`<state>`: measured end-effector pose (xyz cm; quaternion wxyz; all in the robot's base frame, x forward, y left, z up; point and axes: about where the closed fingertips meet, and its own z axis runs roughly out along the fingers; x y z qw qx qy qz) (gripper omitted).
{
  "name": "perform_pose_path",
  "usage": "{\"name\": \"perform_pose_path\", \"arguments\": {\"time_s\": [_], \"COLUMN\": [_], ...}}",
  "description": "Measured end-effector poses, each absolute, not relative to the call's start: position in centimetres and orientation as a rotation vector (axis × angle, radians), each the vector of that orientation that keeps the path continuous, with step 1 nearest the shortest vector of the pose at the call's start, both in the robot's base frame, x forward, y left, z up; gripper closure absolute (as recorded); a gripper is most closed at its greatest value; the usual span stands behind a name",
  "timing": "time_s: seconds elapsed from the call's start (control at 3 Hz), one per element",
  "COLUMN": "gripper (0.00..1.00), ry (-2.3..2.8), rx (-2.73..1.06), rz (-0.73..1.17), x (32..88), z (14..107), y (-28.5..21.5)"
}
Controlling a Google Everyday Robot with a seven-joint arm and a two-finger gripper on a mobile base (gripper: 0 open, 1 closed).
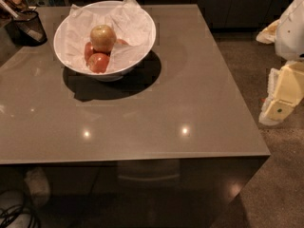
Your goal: Pick apple from white bowl
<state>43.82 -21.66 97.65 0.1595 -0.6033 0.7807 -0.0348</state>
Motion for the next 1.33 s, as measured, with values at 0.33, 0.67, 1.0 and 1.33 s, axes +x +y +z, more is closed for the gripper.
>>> {"name": "perform_pose_path", "arguments": {"time_s": [0.33,0.67,1.0,1.33], "gripper": [0.00,0.00,0.00,0.00], "ry": [2.231,2.232,2.281,2.297], "rx": [-1.724,-1.681,-1.655,-1.702], "rz": [-0.099,-0.086,-0.027,0.029], "x": [43.8,44.4,46.8,51.0], "z": [97.7,98.1,98.0,97.7], "y": [-21.7,-21.1,-19.5,-15.6]}}
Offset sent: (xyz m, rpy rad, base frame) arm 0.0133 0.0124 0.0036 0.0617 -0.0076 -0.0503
